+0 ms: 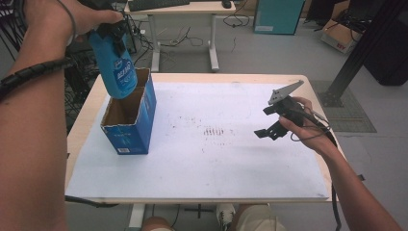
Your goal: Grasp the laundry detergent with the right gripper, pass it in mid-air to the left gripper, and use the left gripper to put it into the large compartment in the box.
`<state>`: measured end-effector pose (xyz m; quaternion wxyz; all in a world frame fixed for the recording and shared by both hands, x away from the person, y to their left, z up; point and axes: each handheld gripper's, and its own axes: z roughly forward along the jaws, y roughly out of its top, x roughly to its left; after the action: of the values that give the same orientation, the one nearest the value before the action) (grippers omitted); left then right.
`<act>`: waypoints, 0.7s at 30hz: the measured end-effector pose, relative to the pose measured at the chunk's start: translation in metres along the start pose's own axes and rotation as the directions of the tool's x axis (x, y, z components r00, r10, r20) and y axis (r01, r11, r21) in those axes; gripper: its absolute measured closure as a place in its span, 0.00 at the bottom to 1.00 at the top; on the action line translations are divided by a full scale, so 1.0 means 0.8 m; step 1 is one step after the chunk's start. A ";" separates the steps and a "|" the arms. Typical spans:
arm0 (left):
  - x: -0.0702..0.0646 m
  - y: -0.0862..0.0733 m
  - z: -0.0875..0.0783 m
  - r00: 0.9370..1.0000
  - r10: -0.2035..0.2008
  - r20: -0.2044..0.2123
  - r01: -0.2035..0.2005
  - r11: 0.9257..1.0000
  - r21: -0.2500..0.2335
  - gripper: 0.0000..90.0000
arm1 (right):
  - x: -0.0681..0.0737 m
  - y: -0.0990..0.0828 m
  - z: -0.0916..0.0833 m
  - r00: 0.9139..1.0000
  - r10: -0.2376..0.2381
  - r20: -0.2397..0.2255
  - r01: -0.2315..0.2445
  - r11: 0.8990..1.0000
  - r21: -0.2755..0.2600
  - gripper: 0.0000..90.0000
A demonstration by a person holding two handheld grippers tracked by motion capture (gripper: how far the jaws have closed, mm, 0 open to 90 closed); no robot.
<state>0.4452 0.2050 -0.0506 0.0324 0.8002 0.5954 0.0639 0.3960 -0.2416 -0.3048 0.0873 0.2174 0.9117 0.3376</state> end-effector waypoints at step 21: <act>0.026 -0.001 0.019 0.982 -0.189 0.017 0.189 0.982 0.001 0.42 | -0.001 -0.003 -0.001 1.000 -0.005 0.008 0.005 1.000 0.005 0.05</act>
<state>0.4524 0.2257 -0.0644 0.0437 0.7405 0.6685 0.0541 0.3957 -0.2443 -0.3056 0.0912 0.2167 0.9127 0.3341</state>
